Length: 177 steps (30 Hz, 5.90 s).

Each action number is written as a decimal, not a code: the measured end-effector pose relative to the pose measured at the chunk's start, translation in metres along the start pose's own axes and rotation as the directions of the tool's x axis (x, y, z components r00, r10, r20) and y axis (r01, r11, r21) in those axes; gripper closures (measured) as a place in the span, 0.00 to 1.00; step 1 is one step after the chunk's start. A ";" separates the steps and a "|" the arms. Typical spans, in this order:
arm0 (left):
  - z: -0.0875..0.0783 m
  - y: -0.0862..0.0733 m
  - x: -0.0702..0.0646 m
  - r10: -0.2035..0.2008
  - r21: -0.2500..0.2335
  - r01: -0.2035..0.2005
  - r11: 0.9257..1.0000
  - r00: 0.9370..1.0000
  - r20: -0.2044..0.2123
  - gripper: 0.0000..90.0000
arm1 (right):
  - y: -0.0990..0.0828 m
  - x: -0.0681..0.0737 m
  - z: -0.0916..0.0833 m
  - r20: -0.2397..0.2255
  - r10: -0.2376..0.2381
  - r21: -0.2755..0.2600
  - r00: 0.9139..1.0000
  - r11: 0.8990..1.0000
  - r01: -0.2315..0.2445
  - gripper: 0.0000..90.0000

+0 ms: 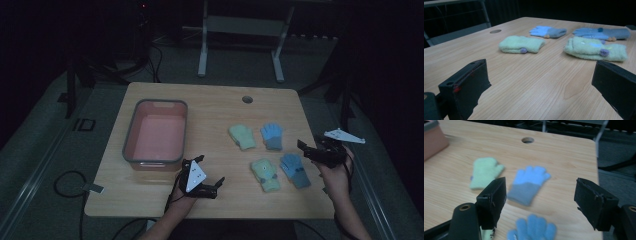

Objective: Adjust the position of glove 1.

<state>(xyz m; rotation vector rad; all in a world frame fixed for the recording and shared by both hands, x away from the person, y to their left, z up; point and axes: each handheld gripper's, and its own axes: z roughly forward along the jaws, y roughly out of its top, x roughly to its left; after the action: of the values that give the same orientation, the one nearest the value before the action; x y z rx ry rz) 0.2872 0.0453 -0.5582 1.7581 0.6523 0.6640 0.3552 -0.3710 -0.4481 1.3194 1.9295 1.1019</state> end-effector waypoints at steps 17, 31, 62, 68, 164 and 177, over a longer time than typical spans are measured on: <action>0.000 0.000 0.001 -0.004 0.000 0.004 1.000 1.000 0.003 0.01 | 0.025 0.030 0.033 -0.113 -0.073 0.037 0.991 0.996 0.078 0.35; 0.000 0.000 0.000 0.005 0.002 -0.005 1.000 1.000 0.005 0.01 | 0.037 0.060 0.069 -0.197 -0.125 0.067 0.972 0.988 0.141 0.42; 0.000 0.000 -0.001 0.008 0.001 -0.008 1.000 1.000 0.016 0.01 | 0.042 0.090 0.163 -0.345 -0.171 0.191 0.923 0.950 0.247 0.66; 0.000 0.000 -0.001 0.008 0.002 -0.008 1.000 1.000 0.017 0.01 | 0.037 0.093 0.185 -0.349 -0.184 0.219 0.919 0.937 0.271 0.67; 0.000 0.000 -0.001 0.002 0.000 -0.002 1.000 1.000 0.022 0.01 | -0.042 0.210 0.122 -0.063 0.069 0.241 0.996 0.969 -0.052 0.71; 0.000 0.000 0.000 0.001 0.000 -0.001 1.000 1.000 0.025 0.01 | -0.020 0.202 0.107 -0.112 0.027 0.211 0.993 0.978 -0.003 0.53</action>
<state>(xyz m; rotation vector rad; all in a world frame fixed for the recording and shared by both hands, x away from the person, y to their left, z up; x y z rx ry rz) 0.2869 0.0450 -0.5581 1.7641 0.6348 0.6417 0.3574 -0.1525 -0.5184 1.4103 2.1736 1.0227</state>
